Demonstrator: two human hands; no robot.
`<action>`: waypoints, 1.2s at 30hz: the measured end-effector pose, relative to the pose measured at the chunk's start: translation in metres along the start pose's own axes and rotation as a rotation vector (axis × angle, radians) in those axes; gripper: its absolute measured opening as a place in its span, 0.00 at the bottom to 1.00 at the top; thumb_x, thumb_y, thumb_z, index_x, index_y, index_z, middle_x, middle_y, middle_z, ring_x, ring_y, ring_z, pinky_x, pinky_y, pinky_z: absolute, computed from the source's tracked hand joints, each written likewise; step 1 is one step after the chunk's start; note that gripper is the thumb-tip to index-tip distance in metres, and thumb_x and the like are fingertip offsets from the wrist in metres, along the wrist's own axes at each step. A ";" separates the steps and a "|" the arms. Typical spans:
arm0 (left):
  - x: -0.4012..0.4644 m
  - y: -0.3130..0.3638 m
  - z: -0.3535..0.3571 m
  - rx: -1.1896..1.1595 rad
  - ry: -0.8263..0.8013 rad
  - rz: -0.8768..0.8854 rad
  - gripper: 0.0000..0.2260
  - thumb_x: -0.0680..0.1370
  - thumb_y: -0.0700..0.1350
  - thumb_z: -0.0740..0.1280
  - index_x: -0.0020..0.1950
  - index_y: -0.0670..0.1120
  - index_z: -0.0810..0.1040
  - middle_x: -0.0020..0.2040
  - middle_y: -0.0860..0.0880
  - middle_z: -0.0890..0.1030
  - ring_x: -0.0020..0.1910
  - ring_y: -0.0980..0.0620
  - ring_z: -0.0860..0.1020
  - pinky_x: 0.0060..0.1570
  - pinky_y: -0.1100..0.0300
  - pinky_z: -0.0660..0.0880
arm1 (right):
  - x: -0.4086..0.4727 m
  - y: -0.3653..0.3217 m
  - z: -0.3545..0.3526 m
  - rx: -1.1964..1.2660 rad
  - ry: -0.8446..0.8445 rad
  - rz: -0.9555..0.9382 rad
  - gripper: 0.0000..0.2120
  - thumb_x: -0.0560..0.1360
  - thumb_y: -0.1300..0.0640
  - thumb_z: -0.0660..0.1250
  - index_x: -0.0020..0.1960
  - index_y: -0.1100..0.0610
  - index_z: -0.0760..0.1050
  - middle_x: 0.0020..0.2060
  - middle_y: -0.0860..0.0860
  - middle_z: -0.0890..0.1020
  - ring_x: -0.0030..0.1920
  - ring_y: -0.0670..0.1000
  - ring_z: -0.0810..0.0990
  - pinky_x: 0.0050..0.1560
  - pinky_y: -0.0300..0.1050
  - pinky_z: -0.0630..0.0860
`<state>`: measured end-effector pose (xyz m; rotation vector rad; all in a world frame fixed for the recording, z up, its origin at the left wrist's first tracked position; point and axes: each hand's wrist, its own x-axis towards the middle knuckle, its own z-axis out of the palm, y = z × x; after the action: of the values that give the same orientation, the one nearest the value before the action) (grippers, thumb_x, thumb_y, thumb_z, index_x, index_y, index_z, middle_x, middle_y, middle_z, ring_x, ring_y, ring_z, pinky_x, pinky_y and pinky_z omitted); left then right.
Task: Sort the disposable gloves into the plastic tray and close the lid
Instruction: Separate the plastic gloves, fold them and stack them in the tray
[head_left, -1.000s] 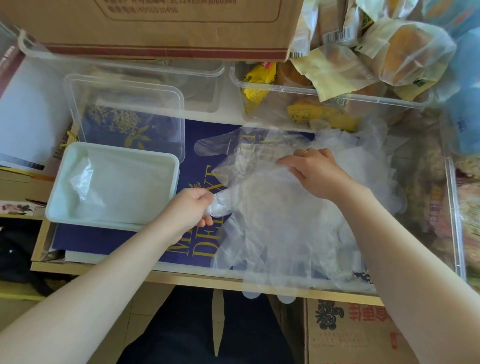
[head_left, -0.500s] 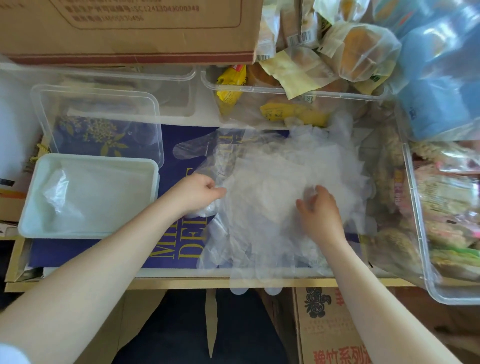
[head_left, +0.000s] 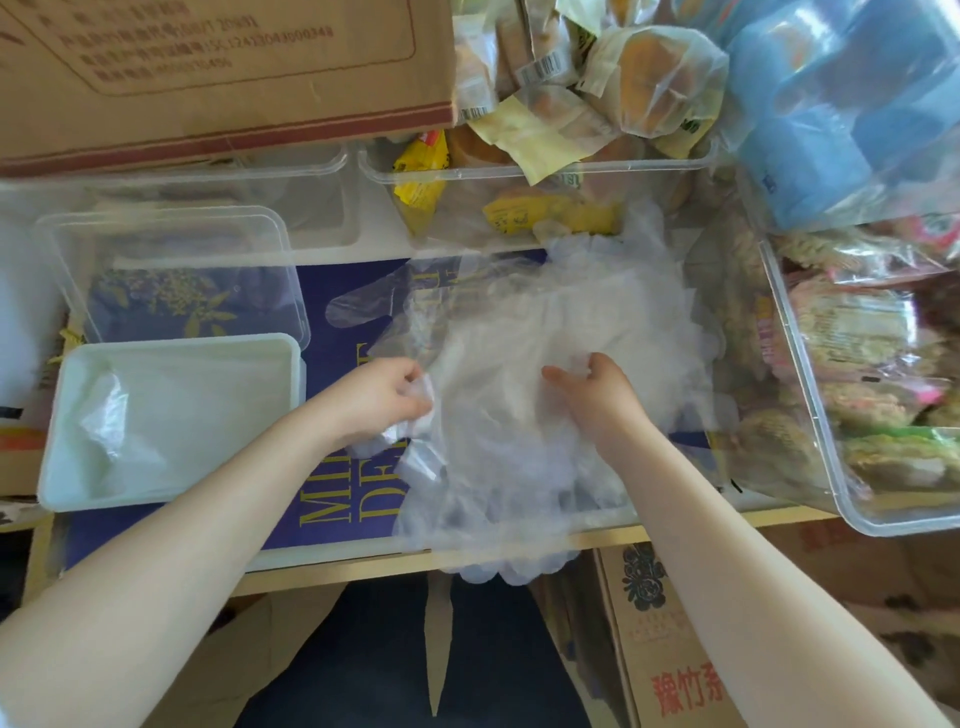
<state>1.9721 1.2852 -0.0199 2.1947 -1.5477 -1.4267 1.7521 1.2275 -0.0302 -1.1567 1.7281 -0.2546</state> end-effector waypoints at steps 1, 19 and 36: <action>-0.003 -0.005 0.000 0.005 -0.007 0.005 0.05 0.74 0.41 0.68 0.46 0.46 0.72 0.38 0.51 0.74 0.39 0.51 0.71 0.36 0.59 0.65 | -0.002 -0.002 0.003 0.033 -0.040 -0.020 0.18 0.75 0.55 0.68 0.60 0.63 0.71 0.52 0.56 0.78 0.48 0.56 0.78 0.44 0.45 0.74; -0.009 0.015 -0.017 -0.597 -0.095 0.274 0.20 0.77 0.59 0.61 0.61 0.47 0.75 0.54 0.56 0.81 0.52 0.70 0.75 0.52 0.63 0.74 | -0.009 -0.018 -0.035 0.020 -0.510 -0.335 0.11 0.77 0.63 0.63 0.39 0.68 0.78 0.29 0.42 0.78 0.33 0.38 0.76 0.39 0.27 0.69; -0.006 0.018 -0.008 -0.728 0.230 0.155 0.13 0.82 0.45 0.57 0.45 0.50 0.79 0.41 0.45 0.77 0.41 0.49 0.73 0.44 0.56 0.70 | 0.011 -0.009 -0.018 0.174 -0.198 -0.311 0.11 0.81 0.61 0.57 0.44 0.65 0.73 0.32 0.52 0.73 0.30 0.46 0.72 0.33 0.37 0.70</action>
<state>1.9653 1.2776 -0.0021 1.6816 -0.8949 -1.3416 1.7423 1.2081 -0.0224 -1.2734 1.3241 -0.4542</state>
